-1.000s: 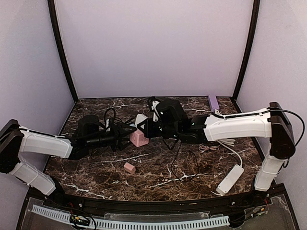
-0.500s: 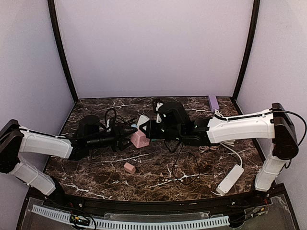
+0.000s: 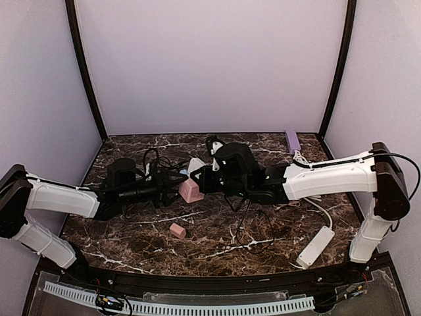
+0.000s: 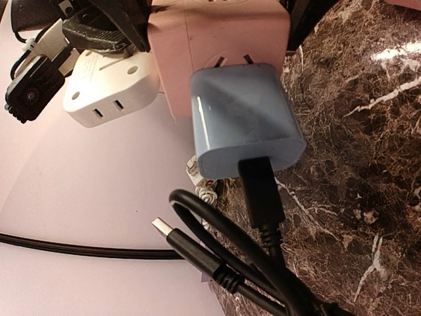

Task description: Pull the plug off the socket

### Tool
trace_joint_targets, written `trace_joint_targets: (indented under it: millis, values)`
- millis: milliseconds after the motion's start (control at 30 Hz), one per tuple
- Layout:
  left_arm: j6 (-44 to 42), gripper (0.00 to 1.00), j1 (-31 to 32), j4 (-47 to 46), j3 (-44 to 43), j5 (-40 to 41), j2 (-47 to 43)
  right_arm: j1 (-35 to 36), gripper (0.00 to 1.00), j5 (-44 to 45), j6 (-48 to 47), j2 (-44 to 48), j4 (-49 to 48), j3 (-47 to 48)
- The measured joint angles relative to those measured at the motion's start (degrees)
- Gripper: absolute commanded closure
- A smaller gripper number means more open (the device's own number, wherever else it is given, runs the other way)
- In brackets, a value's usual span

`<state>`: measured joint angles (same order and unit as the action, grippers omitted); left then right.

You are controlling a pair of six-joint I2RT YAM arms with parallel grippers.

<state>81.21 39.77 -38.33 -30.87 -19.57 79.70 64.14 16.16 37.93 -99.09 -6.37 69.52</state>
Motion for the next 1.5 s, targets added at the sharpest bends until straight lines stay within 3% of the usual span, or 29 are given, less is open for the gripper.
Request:
trace_joint_targets:
  millis: [400, 967, 1500]
  values:
    - [0.1, 0.92, 0.0, -2.9, 0.5, -0.5, 1.0, 2.3, 1.00, 6.4, -5.4, 0.0, 0.0, 0.0]
    - [-3.9, 0.92, 0.3, 1.3, 0.4, -0.3, -0.1, 0.2, 1.00, 0.5, 7.3, 1.3, -1.4, -3.8]
    - [-5.2, 0.93, 0.3, 2.9, -0.1, -0.4, -0.1, 1.7, 1.00, 3.5, 5.0, 1.3, -0.6, -3.7]
